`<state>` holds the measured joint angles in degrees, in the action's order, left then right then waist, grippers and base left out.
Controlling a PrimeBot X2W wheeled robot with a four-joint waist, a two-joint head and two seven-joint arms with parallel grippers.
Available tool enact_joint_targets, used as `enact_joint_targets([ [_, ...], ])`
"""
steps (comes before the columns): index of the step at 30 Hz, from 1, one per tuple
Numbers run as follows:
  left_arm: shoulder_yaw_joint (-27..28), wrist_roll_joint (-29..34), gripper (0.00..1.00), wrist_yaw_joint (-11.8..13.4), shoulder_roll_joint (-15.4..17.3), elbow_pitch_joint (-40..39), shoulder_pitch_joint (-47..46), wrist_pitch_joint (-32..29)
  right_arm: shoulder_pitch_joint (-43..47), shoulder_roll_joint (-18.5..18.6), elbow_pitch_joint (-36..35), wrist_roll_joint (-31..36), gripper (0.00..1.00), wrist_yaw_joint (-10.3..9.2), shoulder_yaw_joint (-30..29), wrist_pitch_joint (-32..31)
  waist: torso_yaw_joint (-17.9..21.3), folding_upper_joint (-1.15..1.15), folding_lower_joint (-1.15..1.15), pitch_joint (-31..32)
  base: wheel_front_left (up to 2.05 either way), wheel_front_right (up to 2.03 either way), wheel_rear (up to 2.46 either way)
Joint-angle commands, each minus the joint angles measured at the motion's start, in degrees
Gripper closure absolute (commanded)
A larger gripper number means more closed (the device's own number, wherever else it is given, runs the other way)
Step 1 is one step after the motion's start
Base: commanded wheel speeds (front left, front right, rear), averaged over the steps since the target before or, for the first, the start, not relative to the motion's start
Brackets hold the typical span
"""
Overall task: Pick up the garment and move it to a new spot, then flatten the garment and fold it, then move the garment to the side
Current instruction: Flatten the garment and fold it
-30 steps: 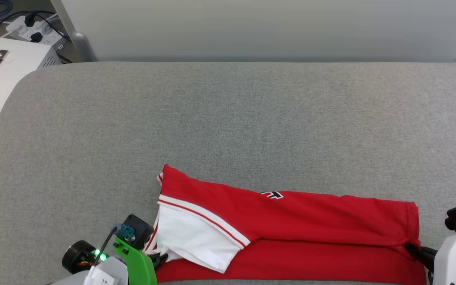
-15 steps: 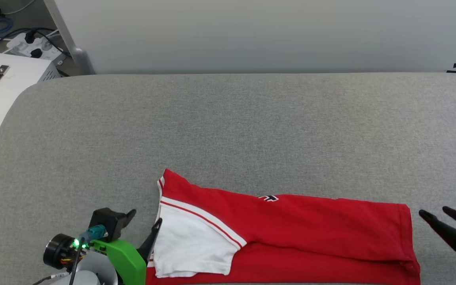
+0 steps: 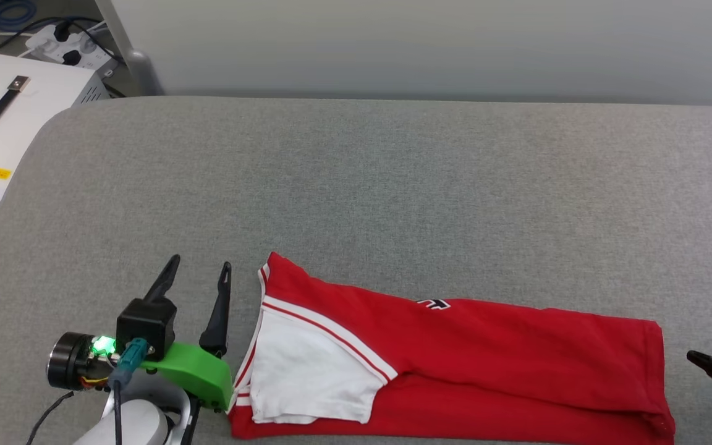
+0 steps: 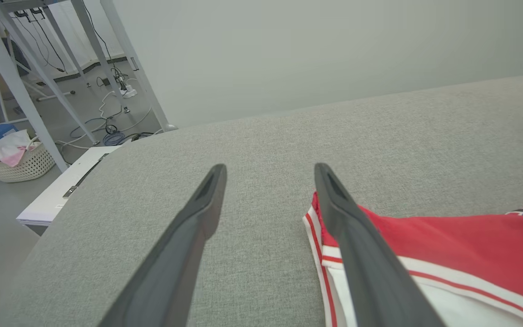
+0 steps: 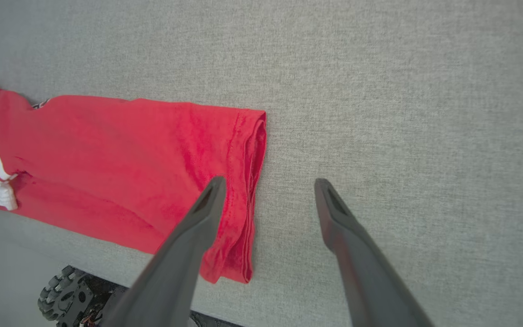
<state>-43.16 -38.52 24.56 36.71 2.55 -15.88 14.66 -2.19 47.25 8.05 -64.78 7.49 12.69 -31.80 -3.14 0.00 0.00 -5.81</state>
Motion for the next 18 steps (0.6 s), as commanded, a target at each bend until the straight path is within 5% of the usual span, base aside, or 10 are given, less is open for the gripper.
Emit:
enact_joint_targets([
  [1, 2.53, 2.36, 0.0, 0.4, -1.33, -0.48, 1.92, 0.32, 0.75, -1.05, 0.46, 0.25, 0.0, 0.0, -0.23, -0.83, -0.82, 0.0, 0.0, -0.88, 0.0, 0.0, 0.0],
  [18, 24.91, 20.1, 0.0, -7.36, -15.98, -1.68, 11.16, 0.33, -3.09, -8.55, 4.74, 3.61, 0.0, 0.0, 2.85, -4.1, -3.66, 0.0, 0.0, -5.22, 0.0, 0.0, 0.0],
])
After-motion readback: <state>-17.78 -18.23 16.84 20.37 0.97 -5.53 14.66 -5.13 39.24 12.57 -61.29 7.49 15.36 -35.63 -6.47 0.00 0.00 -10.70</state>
